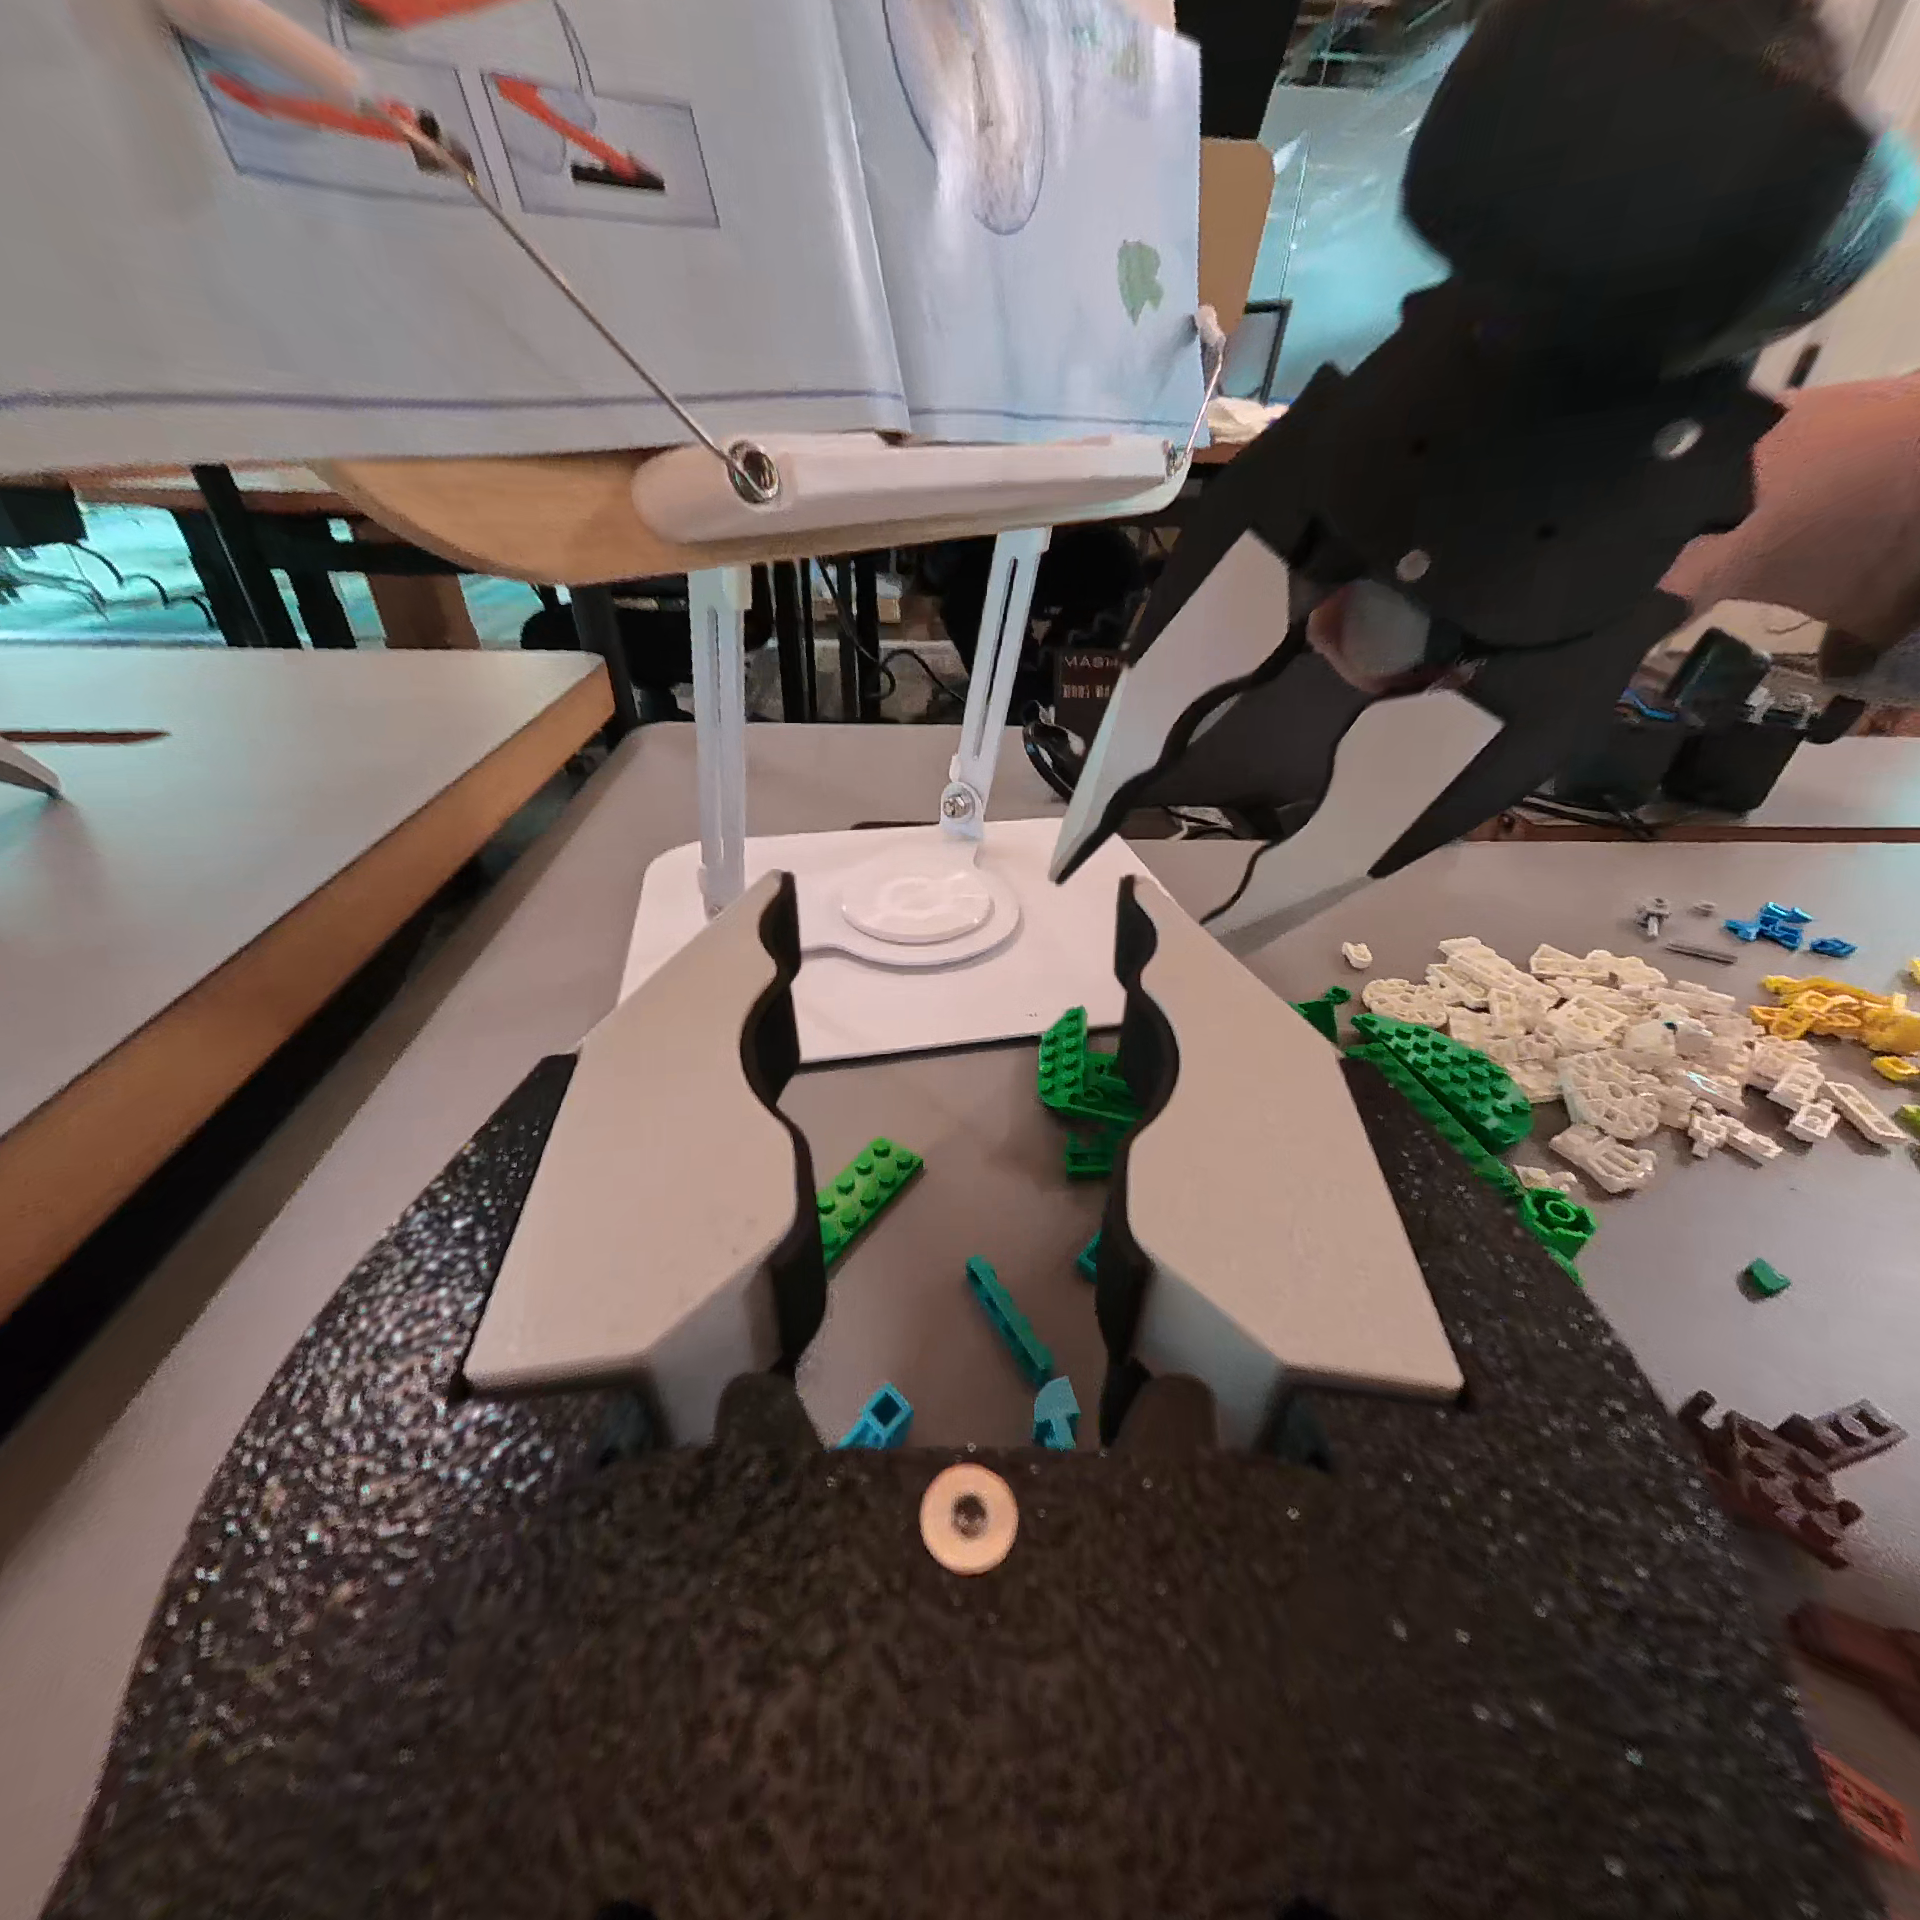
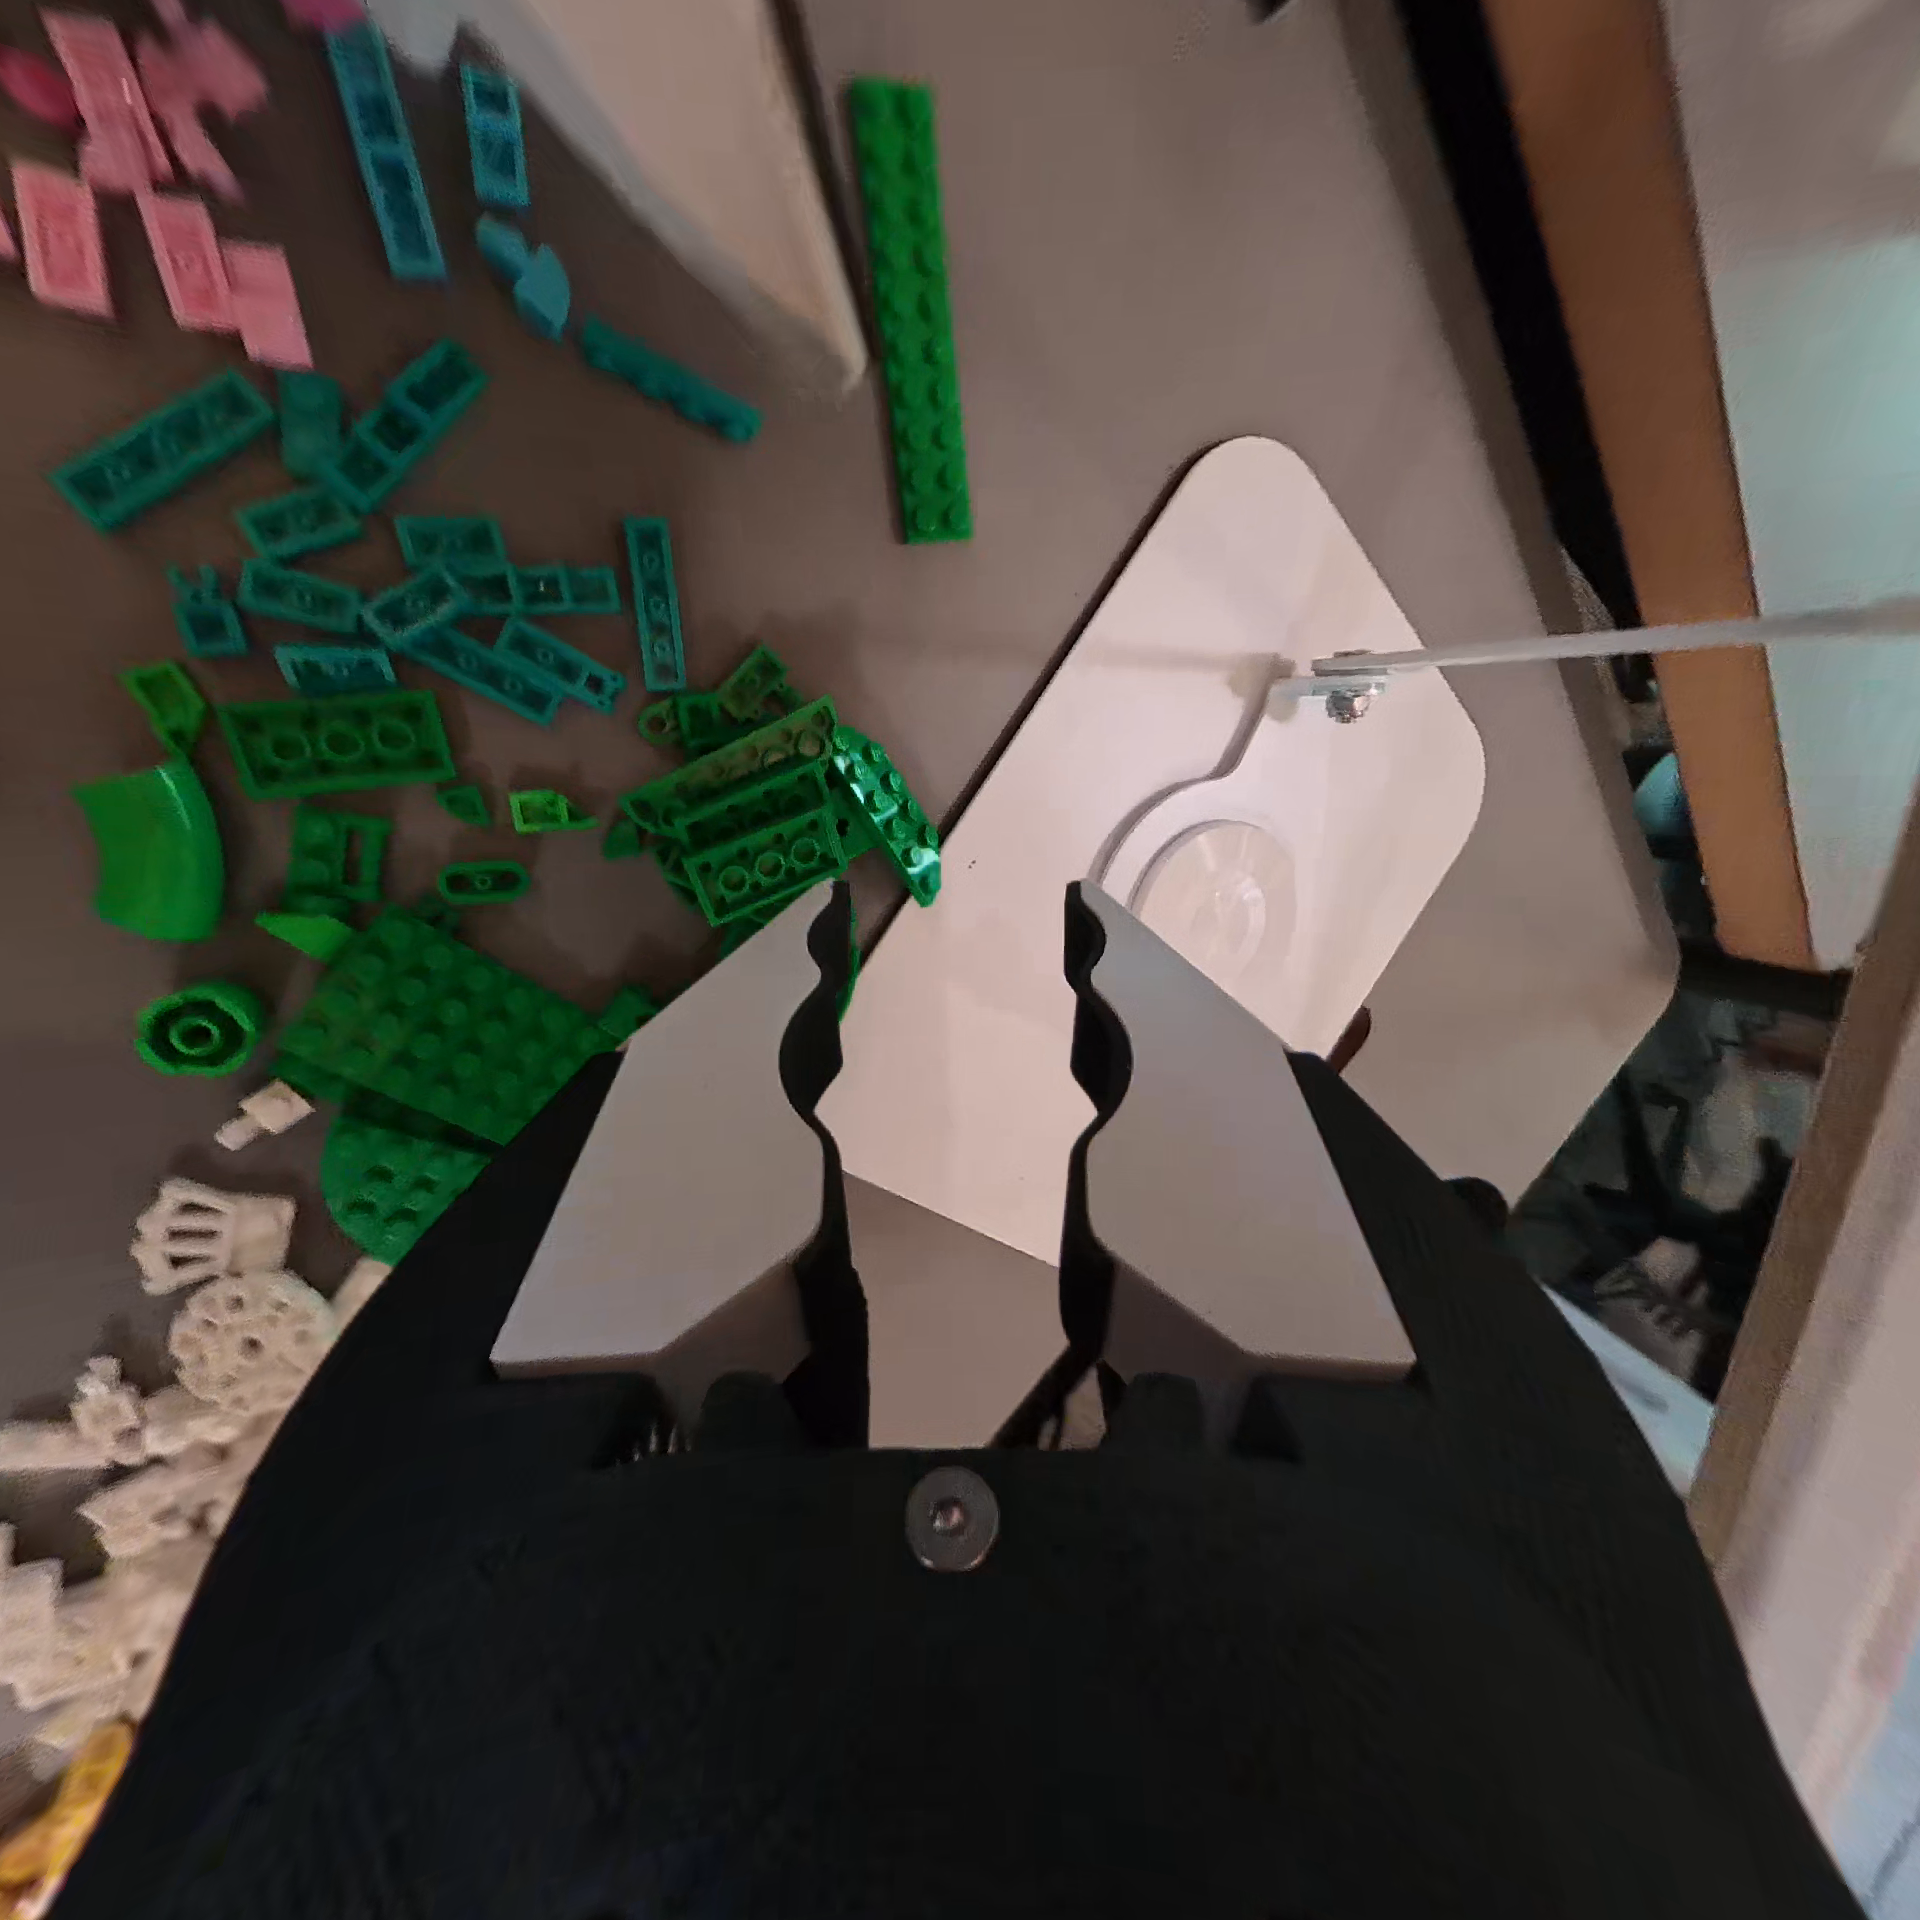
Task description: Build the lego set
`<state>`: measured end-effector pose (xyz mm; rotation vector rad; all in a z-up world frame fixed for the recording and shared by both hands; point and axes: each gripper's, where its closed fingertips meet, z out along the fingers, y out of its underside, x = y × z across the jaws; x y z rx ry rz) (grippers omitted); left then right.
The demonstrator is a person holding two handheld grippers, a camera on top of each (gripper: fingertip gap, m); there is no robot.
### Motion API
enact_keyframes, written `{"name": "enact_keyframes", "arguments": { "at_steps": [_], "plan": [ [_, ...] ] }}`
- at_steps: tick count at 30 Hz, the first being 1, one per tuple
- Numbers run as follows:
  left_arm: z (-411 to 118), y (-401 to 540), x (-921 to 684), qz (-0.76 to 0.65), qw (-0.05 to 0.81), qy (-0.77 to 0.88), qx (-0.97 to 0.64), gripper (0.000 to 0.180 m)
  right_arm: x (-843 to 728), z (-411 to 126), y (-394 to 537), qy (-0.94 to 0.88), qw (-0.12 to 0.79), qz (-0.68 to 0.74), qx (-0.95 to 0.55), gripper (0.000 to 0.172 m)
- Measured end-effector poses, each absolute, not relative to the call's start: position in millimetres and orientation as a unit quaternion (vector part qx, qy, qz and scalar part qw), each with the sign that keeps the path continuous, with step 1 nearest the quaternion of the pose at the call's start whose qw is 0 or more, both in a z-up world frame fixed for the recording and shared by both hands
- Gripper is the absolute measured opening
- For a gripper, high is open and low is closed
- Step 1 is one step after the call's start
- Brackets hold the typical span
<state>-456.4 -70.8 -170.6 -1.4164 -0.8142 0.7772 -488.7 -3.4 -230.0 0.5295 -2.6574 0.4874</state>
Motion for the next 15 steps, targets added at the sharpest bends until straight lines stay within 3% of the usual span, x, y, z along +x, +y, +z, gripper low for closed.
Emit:
{"name": "enact_keyframes", "arguments": {
  "at_steps": [4, 11, 15],
  "plan": [
    [-163.5, -80.4, -459.0, 0.371, 0.621, -0.354, -0.593, 0.051, -498.2, -233.6, -11.1, -0.935, 0.209, 0.169, 0.229, 0.042],
    [-155.0, -95.5, -461.8, 0.406, 0.619, -0.364, -0.565, 0.051, -489.9, -263.1, -7.8, -0.962, 0.102, 0.109, 0.228, 0.036],
    [-156.5, -99.4, -464.3, 0.389, 0.627, -0.380, -0.558, 0.051, -491.7, -274.9, -10.1, -0.965, 0.088, 0.082, 0.234, 0.033]
  ]
}}
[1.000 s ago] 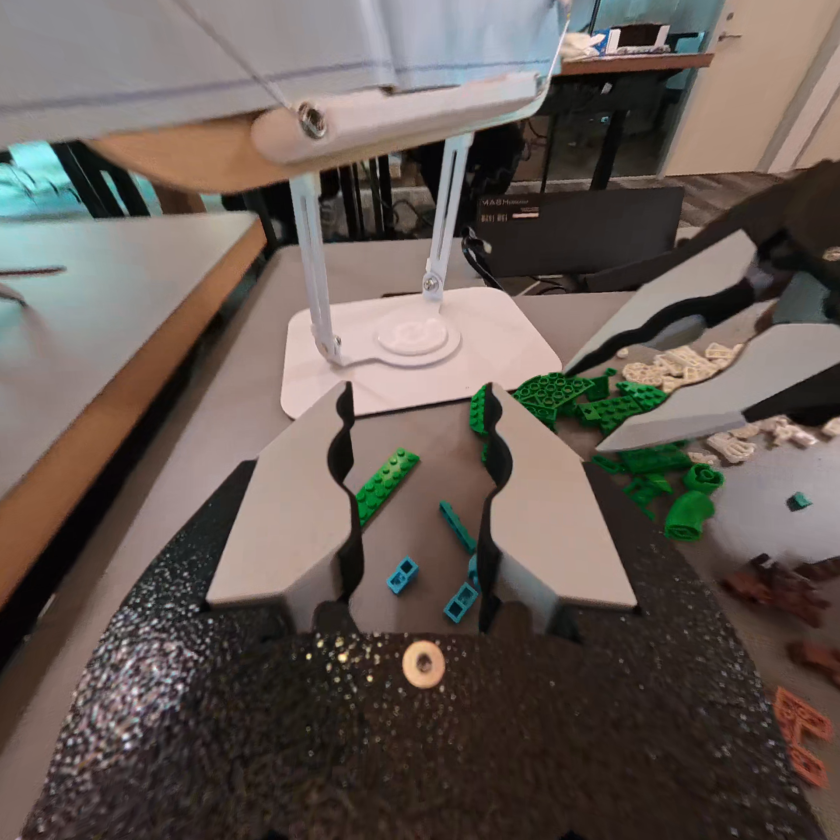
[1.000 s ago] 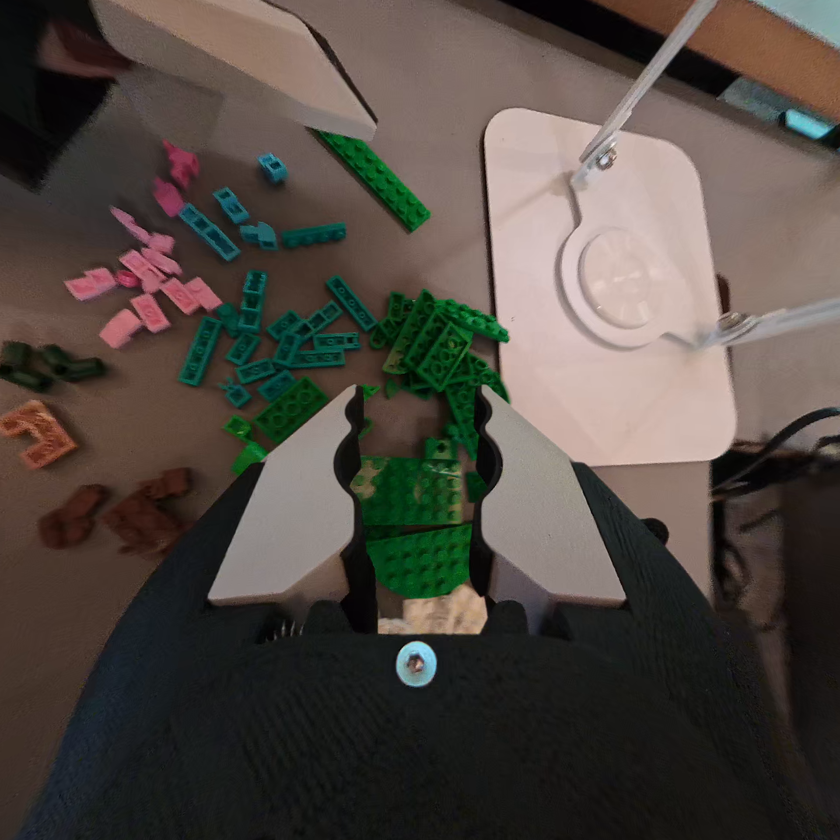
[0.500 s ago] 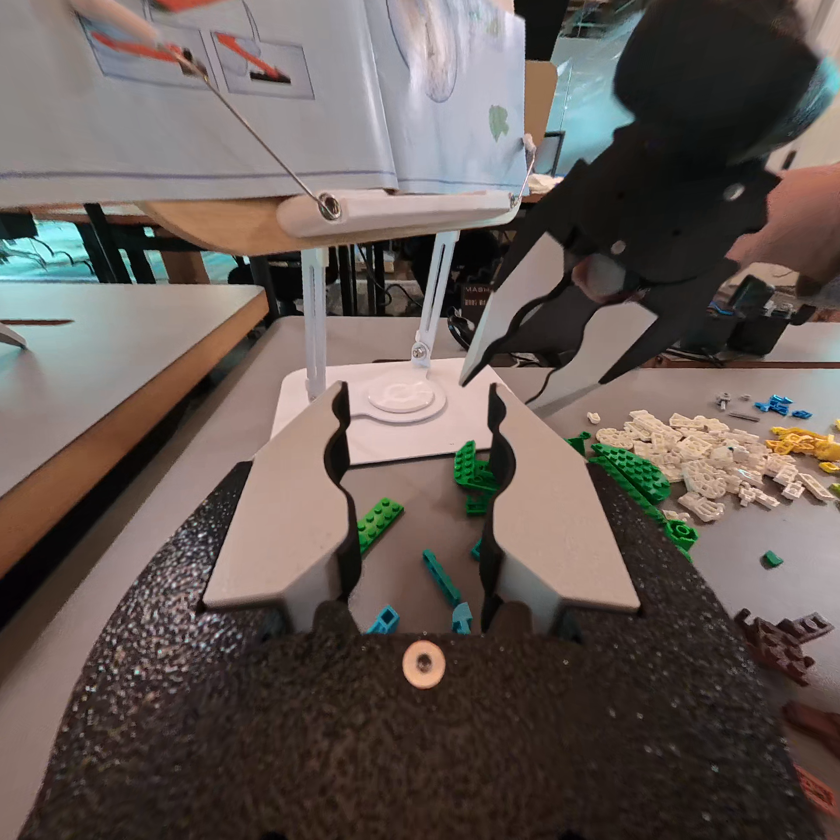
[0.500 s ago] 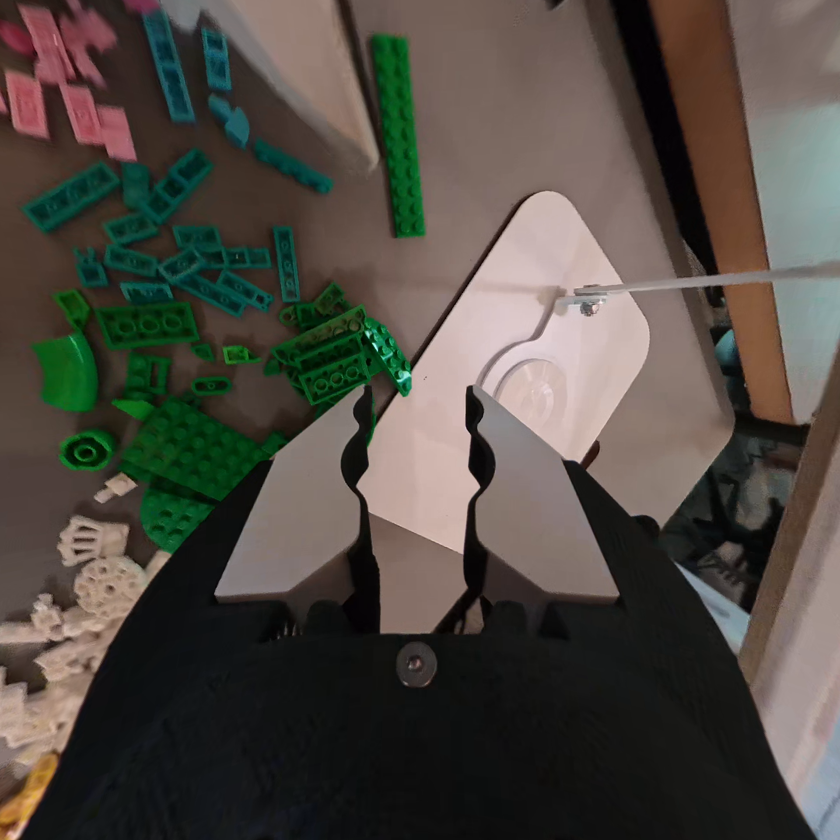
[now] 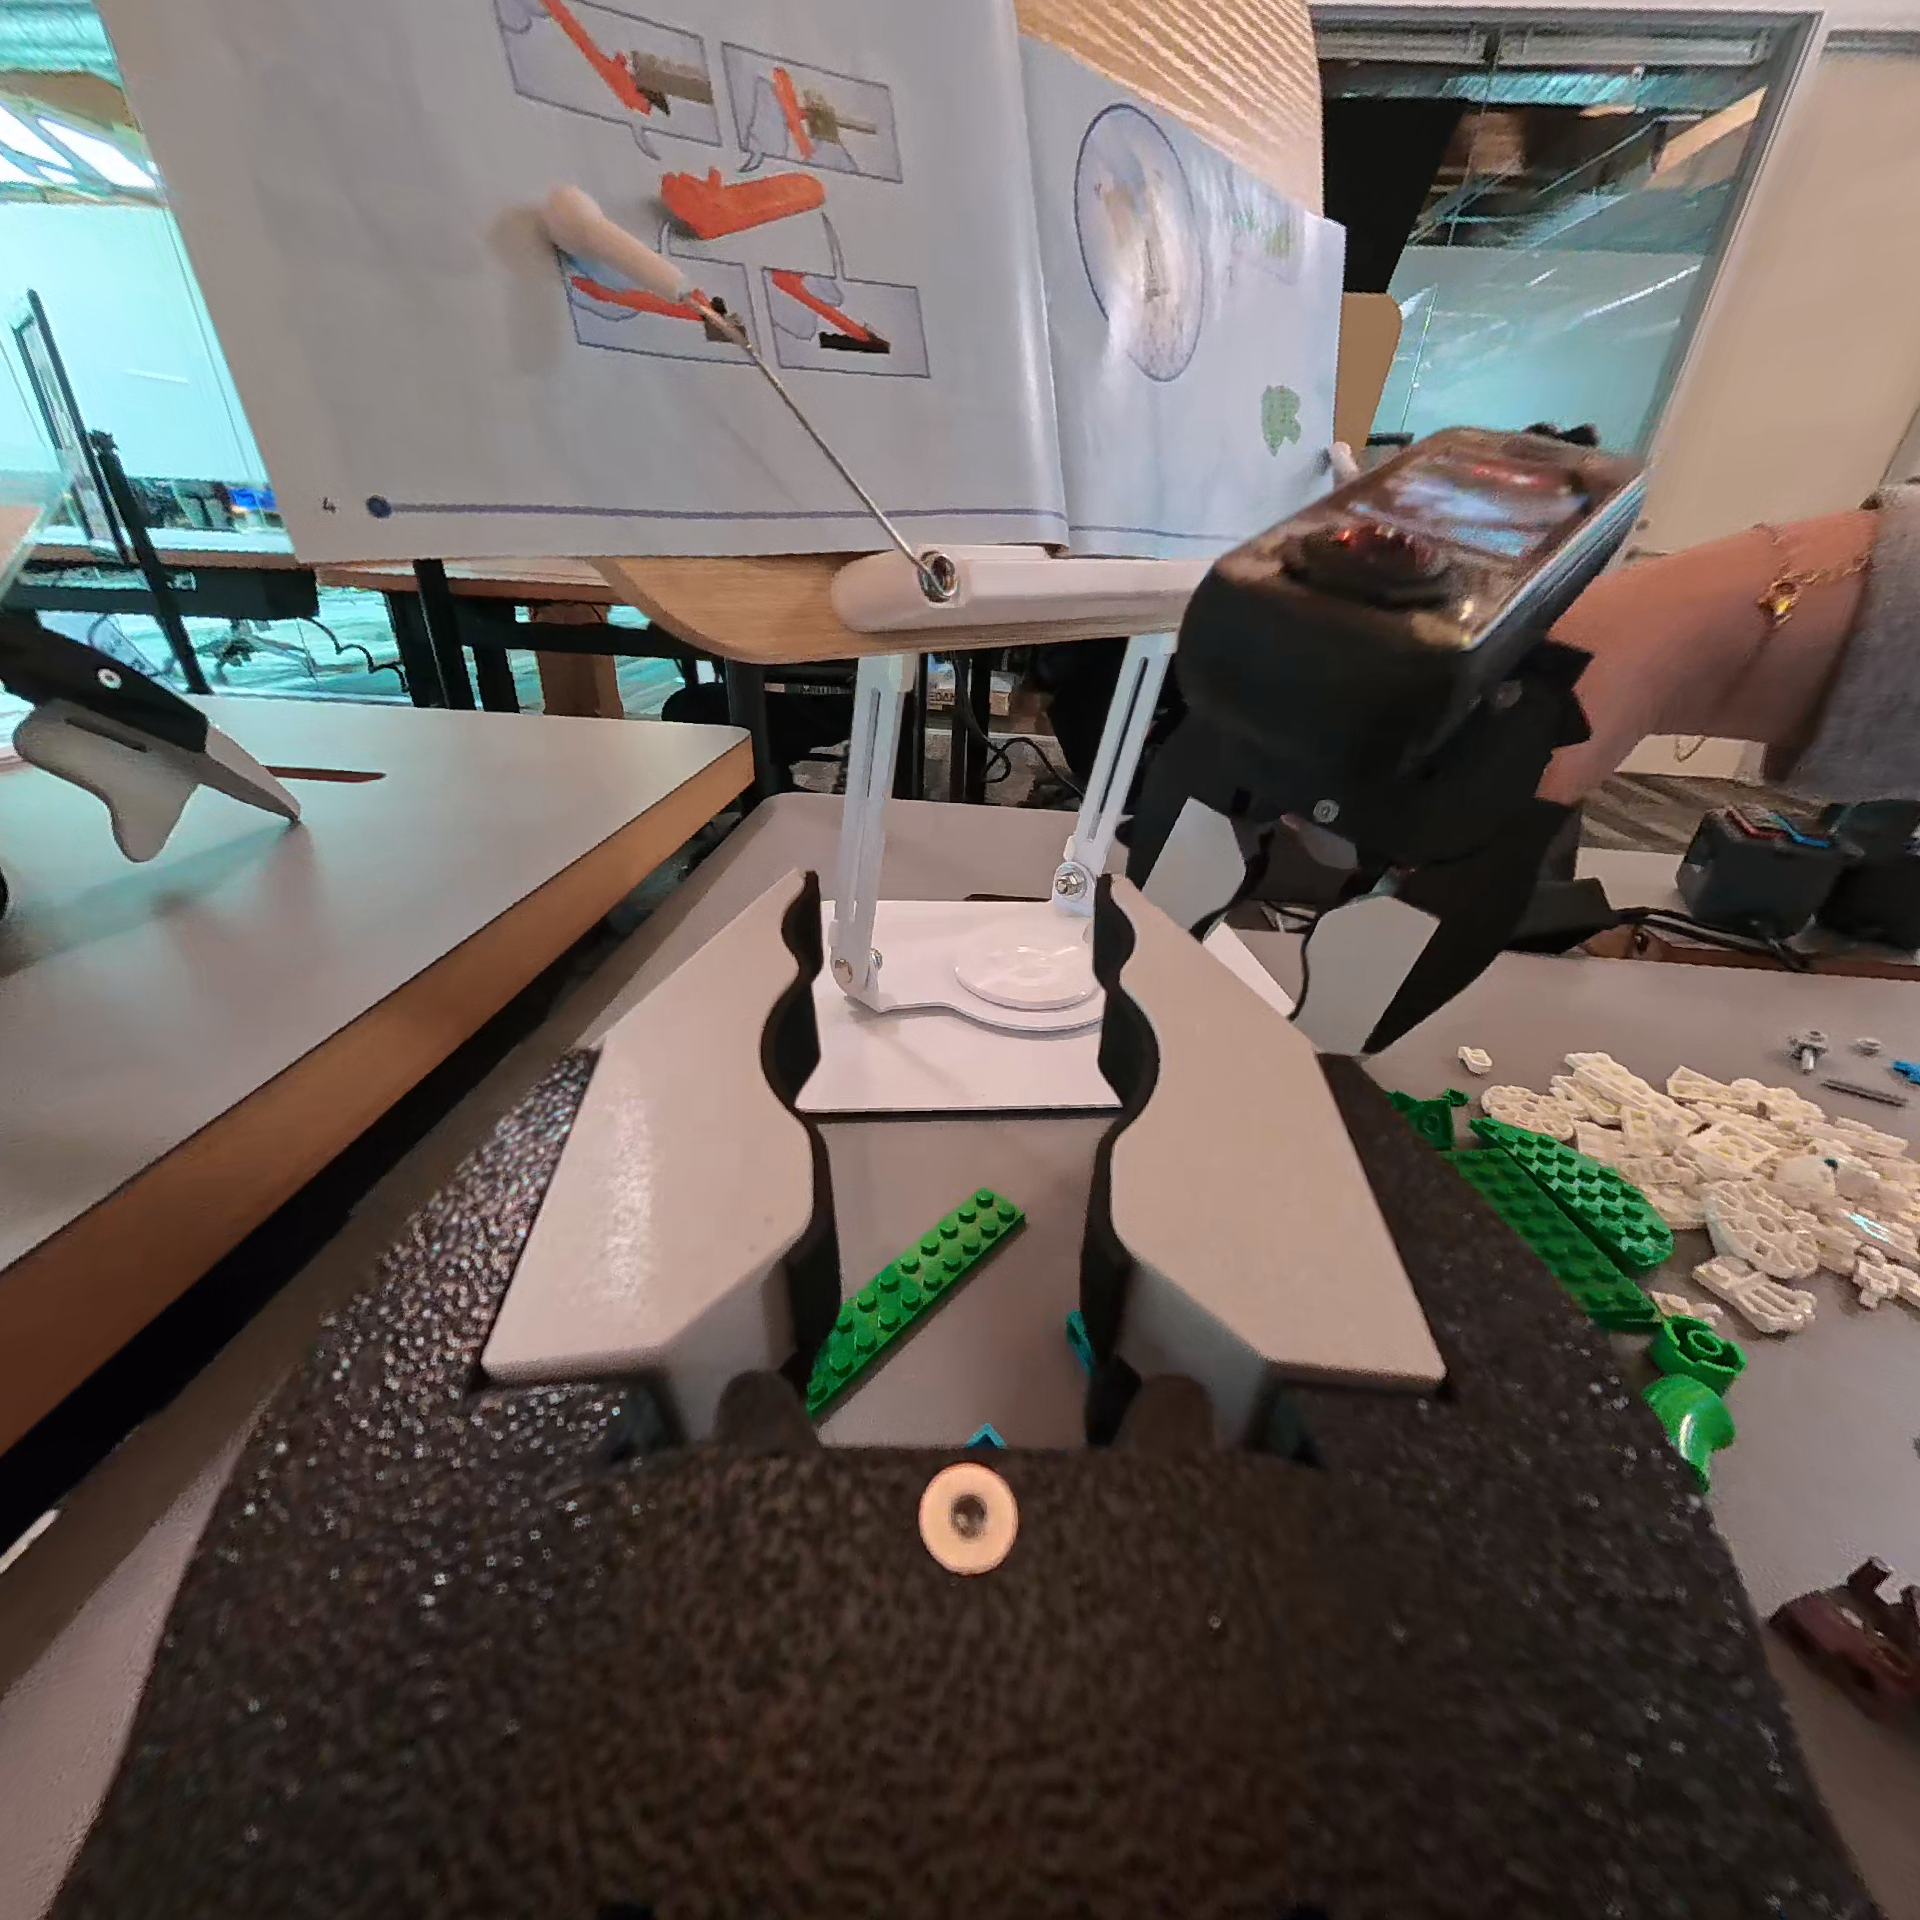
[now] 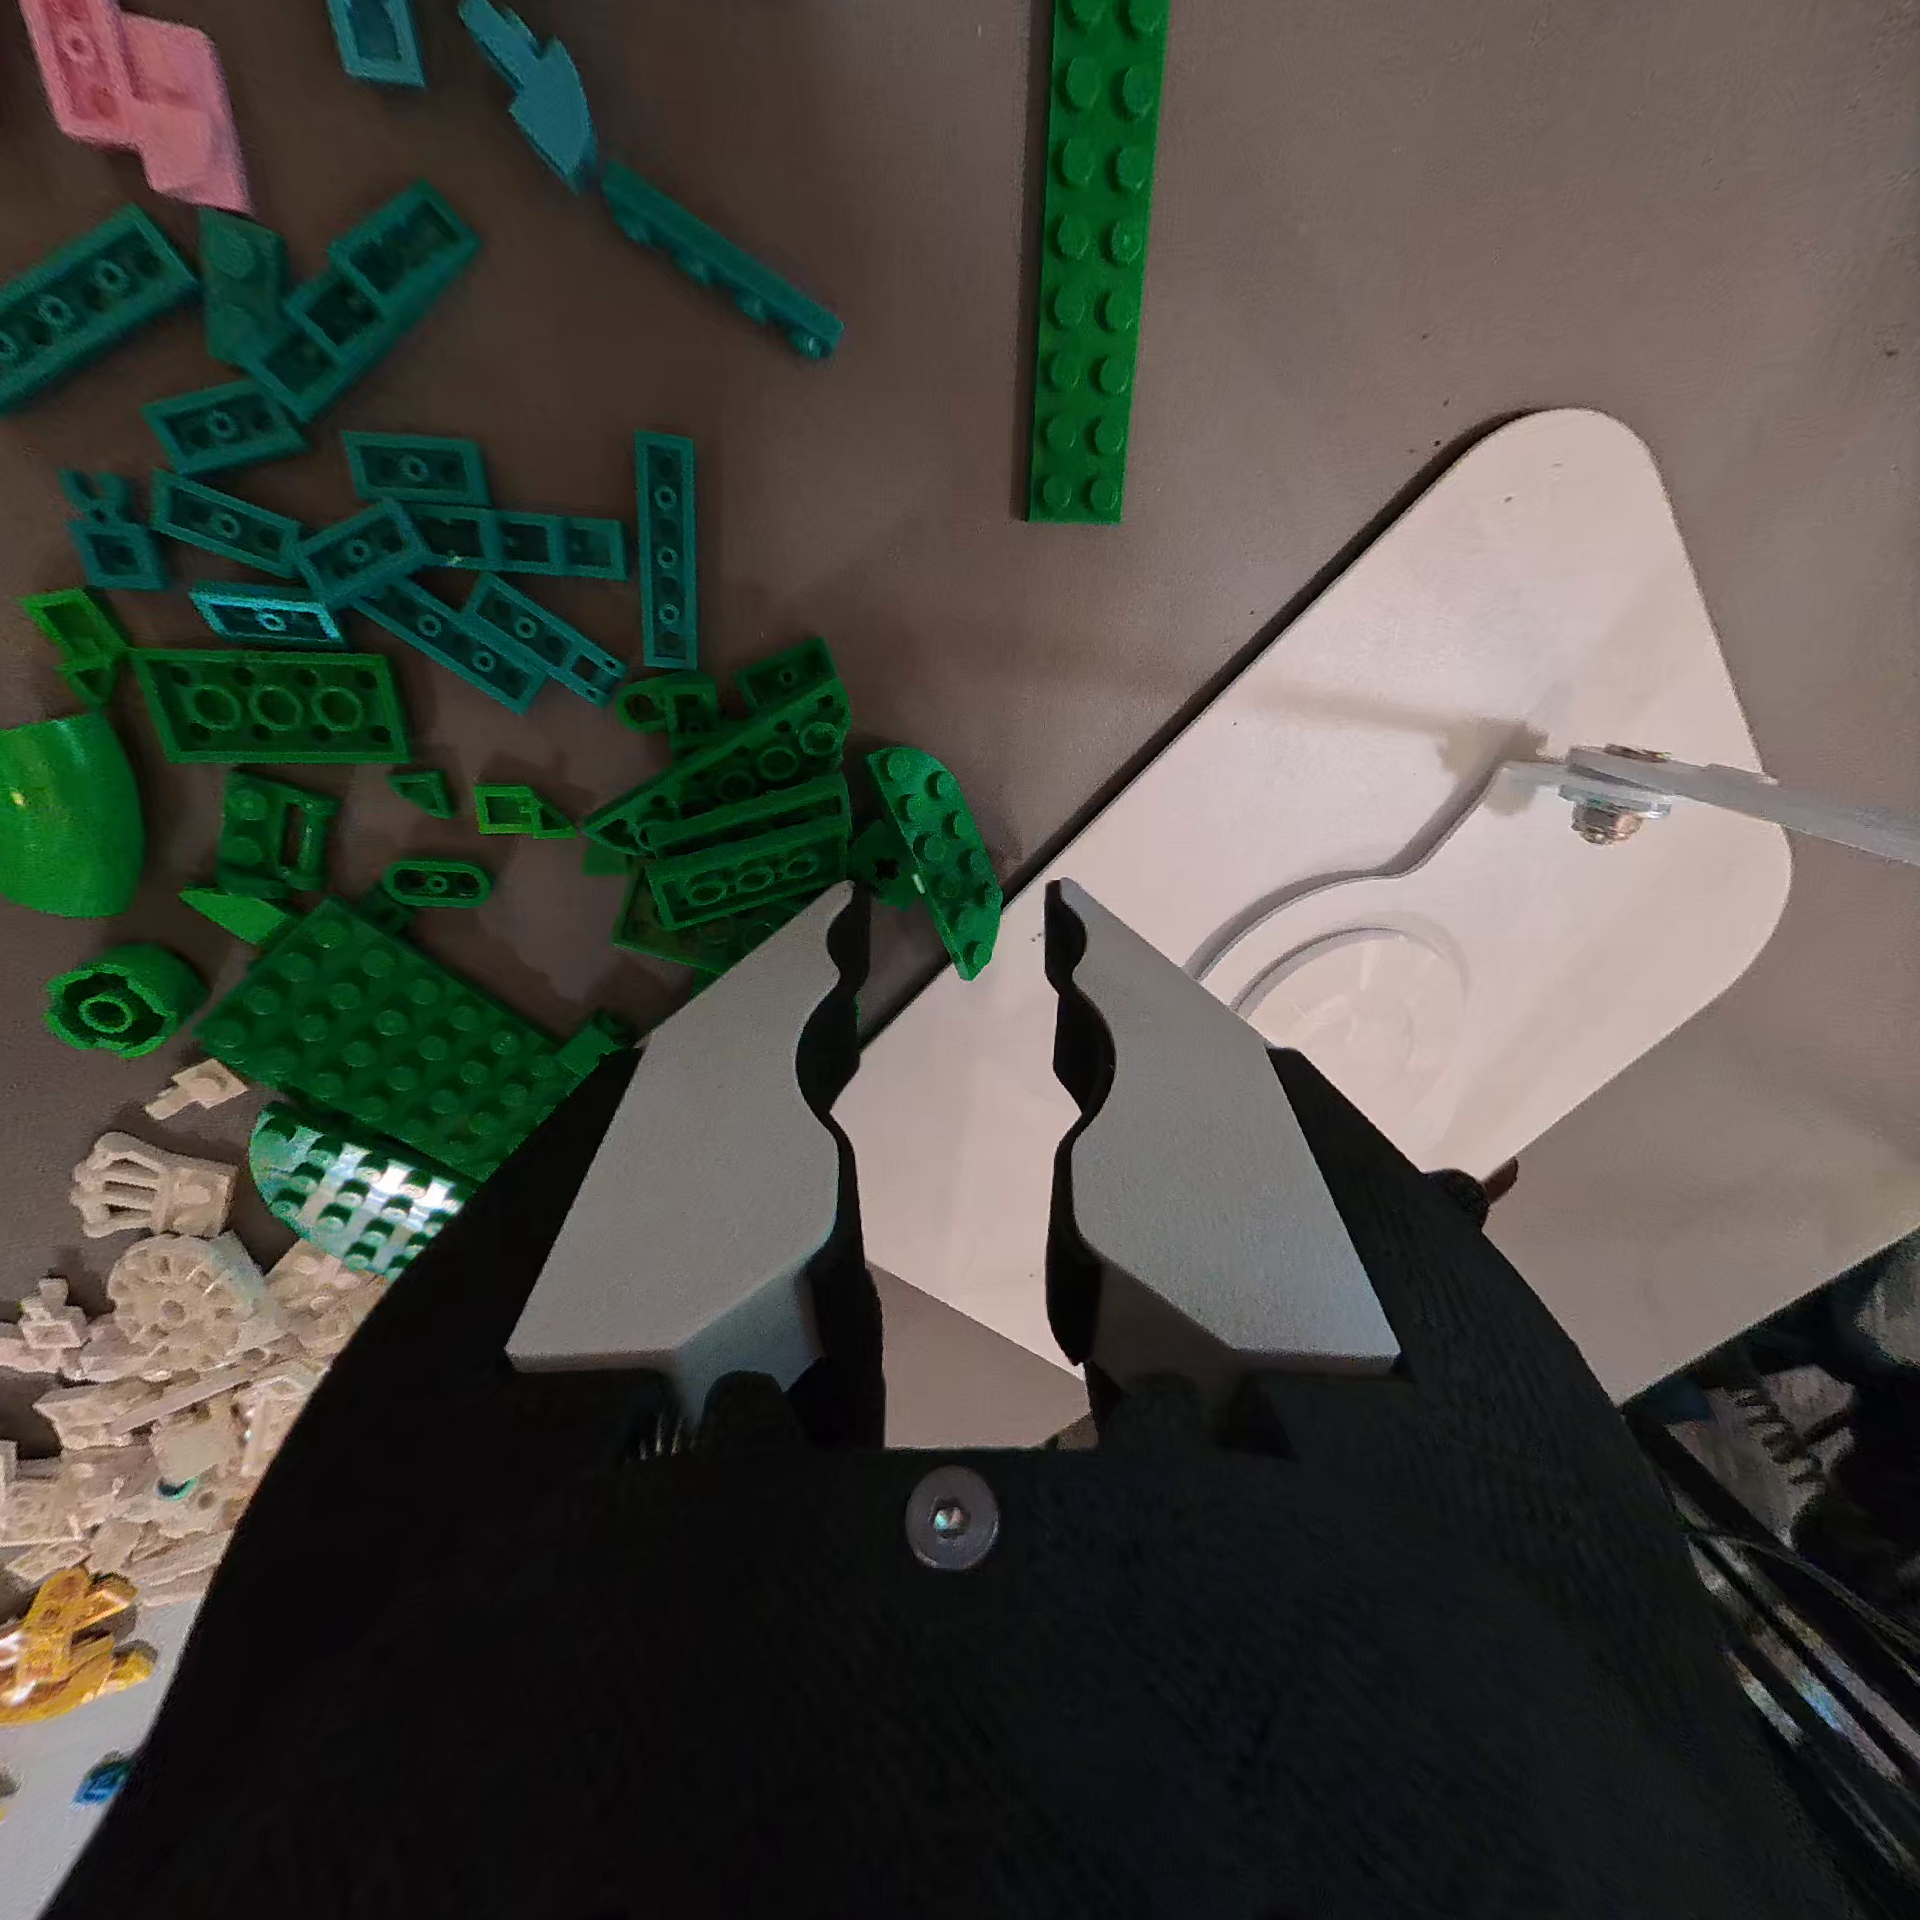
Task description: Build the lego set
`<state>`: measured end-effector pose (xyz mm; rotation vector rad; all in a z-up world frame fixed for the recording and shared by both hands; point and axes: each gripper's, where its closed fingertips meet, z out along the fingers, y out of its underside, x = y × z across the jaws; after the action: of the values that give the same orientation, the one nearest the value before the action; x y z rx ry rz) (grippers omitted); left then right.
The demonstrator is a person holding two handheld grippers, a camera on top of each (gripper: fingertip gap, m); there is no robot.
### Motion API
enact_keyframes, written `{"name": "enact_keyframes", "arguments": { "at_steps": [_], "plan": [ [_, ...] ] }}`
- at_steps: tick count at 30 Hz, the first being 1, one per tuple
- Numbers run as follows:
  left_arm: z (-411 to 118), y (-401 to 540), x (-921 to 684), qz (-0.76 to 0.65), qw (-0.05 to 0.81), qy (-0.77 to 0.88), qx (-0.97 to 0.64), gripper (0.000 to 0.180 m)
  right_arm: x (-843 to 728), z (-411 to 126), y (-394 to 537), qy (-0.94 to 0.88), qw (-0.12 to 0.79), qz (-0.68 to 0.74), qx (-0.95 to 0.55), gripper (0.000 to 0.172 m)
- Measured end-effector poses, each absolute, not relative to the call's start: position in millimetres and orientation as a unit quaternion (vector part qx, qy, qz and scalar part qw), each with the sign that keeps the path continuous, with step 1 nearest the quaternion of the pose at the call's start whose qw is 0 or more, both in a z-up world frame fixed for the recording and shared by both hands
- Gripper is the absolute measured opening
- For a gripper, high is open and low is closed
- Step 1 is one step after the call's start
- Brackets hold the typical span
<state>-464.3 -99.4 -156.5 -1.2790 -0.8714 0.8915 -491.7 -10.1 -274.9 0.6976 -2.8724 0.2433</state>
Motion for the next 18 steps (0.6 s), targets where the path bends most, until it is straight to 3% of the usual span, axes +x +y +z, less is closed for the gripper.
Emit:
{"name": "enact_keyframes", "arguments": {
  "at_steps": [6, 8, 12, 15, 18],
  "plan": [
    [-154.9, -102.0, -464.6, 0.384, 0.632, -0.383, -0.553, 0.048, -489.8, -279.0, -10.0, -0.973, 0.054, 0.056, 0.217, 0.019],
    [-155.7, -100.8, -464.5, 0.379, 0.633, -0.382, -0.556, 0.045, -492.0, -279.6, -10.2, -0.972, 0.070, 0.051, 0.219, 0.006],
    [-157.1, -97.4, -463.5, 0.358, 0.641, -0.381, -0.562, 0.038, -493.2, -274.7, -13.3, -0.963, 0.121, 0.076, 0.230, 0.004],
    [-161.4, -91.0, -462.5, 0.320, 0.651, -0.379, -0.574, 0.032, -493.7, -261.5, -18.5, -0.940, 0.199, 0.116, 0.253, 0.004],
    [-166.3, -76.3, -458.3, 0.255, 0.671, -0.366, -0.592, 0.036, -488.4, -226.0, -31.6, -0.873, 0.341, 0.182, 0.297, 0.004]
  ]
}}
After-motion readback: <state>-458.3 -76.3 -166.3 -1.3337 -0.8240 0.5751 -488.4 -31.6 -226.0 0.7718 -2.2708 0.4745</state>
